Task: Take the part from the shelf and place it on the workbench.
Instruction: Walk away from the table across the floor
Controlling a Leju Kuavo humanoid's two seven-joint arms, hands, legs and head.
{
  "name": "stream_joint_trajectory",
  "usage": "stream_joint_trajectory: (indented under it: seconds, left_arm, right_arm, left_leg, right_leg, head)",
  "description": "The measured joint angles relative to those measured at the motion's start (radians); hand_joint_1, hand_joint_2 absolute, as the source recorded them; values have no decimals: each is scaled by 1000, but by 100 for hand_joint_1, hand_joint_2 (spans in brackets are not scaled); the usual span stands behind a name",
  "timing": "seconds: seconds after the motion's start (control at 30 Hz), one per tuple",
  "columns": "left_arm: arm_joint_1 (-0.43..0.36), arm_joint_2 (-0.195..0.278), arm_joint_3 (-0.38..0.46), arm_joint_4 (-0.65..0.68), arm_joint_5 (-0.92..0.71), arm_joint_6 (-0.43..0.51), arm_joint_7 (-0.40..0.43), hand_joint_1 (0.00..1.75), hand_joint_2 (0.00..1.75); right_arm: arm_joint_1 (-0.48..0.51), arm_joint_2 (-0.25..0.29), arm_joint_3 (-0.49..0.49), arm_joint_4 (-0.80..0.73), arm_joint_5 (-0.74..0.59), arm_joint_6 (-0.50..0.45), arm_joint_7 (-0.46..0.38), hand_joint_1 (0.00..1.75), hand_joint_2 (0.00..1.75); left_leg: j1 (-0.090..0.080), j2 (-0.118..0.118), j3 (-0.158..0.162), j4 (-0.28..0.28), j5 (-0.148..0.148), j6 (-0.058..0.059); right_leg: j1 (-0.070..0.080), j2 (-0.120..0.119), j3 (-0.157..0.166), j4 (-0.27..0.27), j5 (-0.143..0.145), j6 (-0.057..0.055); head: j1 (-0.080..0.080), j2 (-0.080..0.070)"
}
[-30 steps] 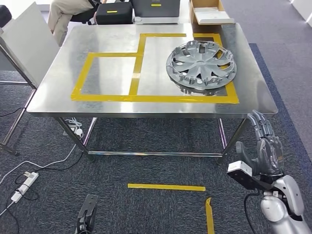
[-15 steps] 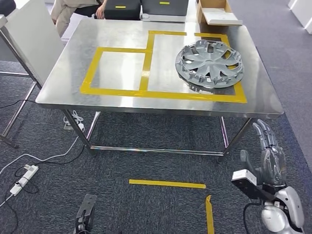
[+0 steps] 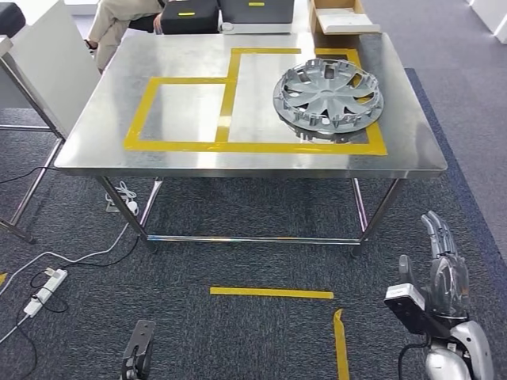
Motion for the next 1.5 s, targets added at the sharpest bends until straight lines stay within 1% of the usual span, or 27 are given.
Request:
stream_joint_trajectory:
  seconds: [0.03, 0.07, 0.13, 0.2, 0.27, 0.33, 0.4, 0.47, 0.5, 0.53, 0.57, 0.63, 0.7, 0.73, 0.83, 0.87, 0.93, 1.0, 1.03, 1.07, 1.1, 1.2, 1.23, 1.33, 1.37, 1.4, 1.5]
  left_arm:
    - [2, 0, 0, 0, 2, 1, -1, 0, 0]
    - [3, 0, 1, 0, 5, 1, -2, 0, 0]
    - [4, 0, 2, 0, 7, 2, -4, 0, 0]
    - [2, 1, 2, 0, 7, 2, -5, 0, 0]
    - [4, 1, 2, 0, 8, 3, -5, 0, 0]
    - [7, 1, 3, 0, 14, 6, -6, 0, 0]
    - [9, 1, 8, 0, 24, 12, -11, 0, 0]
    - [16, 1, 17, 0, 37, 18, -20, 0, 0]
    - [22, 1, 21, 0, 44, 21, -25, 0, 0]
    - [28, 0, 27, 0, 51, 24, -30, 0, 0]
    - [34, 0, 32, 0, 59, 28, -36, 0, 0]
    - [42, 0, 45, 0, 72, 33, -46, 0, 0]
    - [45, -2, 56, 1, 79, 39, -51, 0, 0]
    - [47, -2, 60, 1, 80, 42, -50, 0, 0]
    - [57, -3, 69, 2, 80, 49, -40, 0, 0]
    - [61, -3, 71, 2, 79, 50, -38, 0, 0]
    - [65, -3, 74, 3, 74, 52, -32, 0, 0]
    - [63, -3, 75, 4, 66, 53, -22, 0, 0]
    - [62, -3, 75, 4, 63, 54, -16, 0, 0]
    - [62, -3, 74, 4, 60, 55, -11, 0, 0]
    - [62, -3, 74, 4, 58, 57, -6, 0, 0]
    - [56, -4, 74, 4, 48, 58, 5, 0, 0]
    - [53, -4, 74, 4, 44, 58, 8, 0, 0]
    - [53, -6, 74, 4, 41, 59, 13, 0, 0]
    - [52, -7, 74, 5, 41, 59, 14, 0, 0]
    - [52, -7, 74, 5, 42, 59, 14, 0, 0]
    - [50, -8, 74, 6, 42, 57, 15, 0, 0]
  right_arm:
    - [5, 4, -4, 3, -3, 0, 3, 0, 0]
    - [11, 8, -9, 7, -5, 0, 4, 0, 0]
    - [20, 14, -16, 12, -7, -1, 3, 0, 0]
    - [22, 18, -21, 16, -8, -1, 2, 0, 0]
    - [25, 23, -26, 19, -16, -2, 4, 0, 0]
    - [35, 31, -37, 26, -44, 1, 8, 0, 0]
    - [53, 53, -62, 52, -96, 12, 7, 0, 0]
    - [72, 90, -102, 109, -158, 32, -9, 0, 0]
    - [80, 112, -126, 148, -186, 46, -22, 0, 0]
    - [87, 133, -151, 191, -209, 62, -35, 0, 0]
    - [89, 154, -180, 242, -229, 80, -49, 0, 0]
    - [77, 192, -248, 372, -250, 123, -68, 0, 0]
    - [46, 221, -324, 550, -253, 171, -41, 0, 0]
    - [25, 233, -359, 653, -252, 195, 5, 0, 0]
    - [-10, 265, -450, 939, -249, 235, 162, 0, 0]
    - [-16, 275, -470, 1005, -247, 236, 186, 0, 0]
    - [-39, 293, -495, 1109, -236, 240, 245, 0, 0]
    - [-64, 309, -509, 1196, -218, 250, 358, 0, 0]
    - [-73, 318, -514, 1230, -209, 255, 417, 0, 0]
    - [-81, 327, -517, 1258, -202, 258, 468, 0, 0]
    - [-88, 337, -520, 1280, -194, 261, 508, 0, 0]
    - [-108, 365, -522, 1323, -170, 282, 584, 0, 0]
    - [-114, 373, -522, 1333, -161, 288, 599, 0, 0]
    - [-124, 387, -517, 1357, -109, 301, 612, 0, 0]
    - [-126, 388, -508, 1362, -77, 303, 608, 0, 0]
    - [-127, 389, -495, 1365, -42, 306, 603, 0, 0]
    - [-133, 388, -433, 1373, 44, 317, 582, 0, 0]
  left_leg:
    - [2, 0, 3, 13, -1, -2]
    - [4, 0, 25, -14, 16, -1]
    - [5, 0, 108, -151, 73, 4]
    - [3, 0, 165, -260, 102, 12]
    - [0, -1, 169, -280, 105, 21]
    - [1, 0, 164, -286, 116, 36]
    - [3, 1, 158, -294, 129, 52]
    - [0, 1, 146, -294, 137, 59]
    - [-2, 1, 139, -293, 141, 59]
    - [-4, 1, 133, -292, 144, 59]
    - [-5, 1, 128, -291, 147, 59]
    - [-7, 2, 124, -289, 152, 55]
    - [-9, 1, 120, -285, 157, 47]
    - [-9, 1, 118, -284, 160, 42]
    - [-6, -2, 111, -279, 163, 24]
    - [-5, -3, 104, -262, 146, 18]
    - [-1, -4, 72, -171, 70, 6]
    - [2, -4, 34, -43, -6, -1]
    - [2, -4, 30, -9, -20, -3]
    - [2, -4, 44, -12, -16, -2]
    - [2, -4, 77, -56, 4, 0]
    - [-1, -4, 201, -261, 69, 13]
    - [-3, -5, 217, -292, 77, 18]
    - [-5, -3, 207, -300, 97, 35]
    - [-4, -2, 199, -303, 107, 42]
    - [-2, 0, 188, -306, 119, 48]
    - [-4, 3, 147, -306, 150, 58]
  right_leg:
    - [0, 0, -5, 0, 4, 1]
    - [0, 0, -9, 1, 7, 3]
    - [1, 0, -15, 3, 12, 8]
    - [4, 2, -23, 7, 18, 16]
    - [5, 2, -30, 8, 25, 27]
    - [2, 2, -38, 13, 19, 38]
    - [0, 4, -66, 73, -31, 45]
    - [0, 5, -116, 202, -108, 48]
    - [0, 6, -136, 257, -132, 48]
    - [0, 5, -140, 283, -140, 48]
    - [0, 5, -124, 269, -128, 48]
    - [0, 5, -41, 141, -73, 43]
    - [4, 5, 29, 19, -43, 36]
    - [6, 5, 43, -7, -40, 32]
    - [9, 2, 45, -14, -28, 13]
    - [8, 1, 42, -15, -21, 6]
    - [5, 2, 28, -17, -7, -6]
    - [6, 3, 13, -14, 3, -8]
    - [7, 2, 5, -12, 8, -8]
    - [7, 1, -4, -8, 12, -7]
    - [7, 0, -14, -4, 16, -6]
    - [10, 3, -34, 5, 31, 2]
    - [11, 3, -38, 6, 36, 8]
    - [8, 3, -47, 6, 50, 27]
    - [7, 4, -57, 15, 36, 33]
    - [7, 5, -71, 42, 5, 37]
    - [6, 6, -122, 220, -135, 43]
  head:
    - [0, 0]
    - [0, 0]
    - [0, 0]
    - [1, 0]
    - [1, 0]
    - [2, 0]
    - [4, 0]
    - [7, 0]
    - [7, 0]
    - [7, 0]
    - [6, 0]
    - [6, 0]
    - [6, 0]
    - [5, 0]
    - [6, 0]
    - [4, 0]
    - [1, 0]
    - [0, 0]
    - [0, 0]
    - [0, 0]
    - [0, 0]
    - [0, 0]
    - [1, 0]
    - [1, 0]
    - [2, 0]
    - [3, 0]
    - [9, 0]
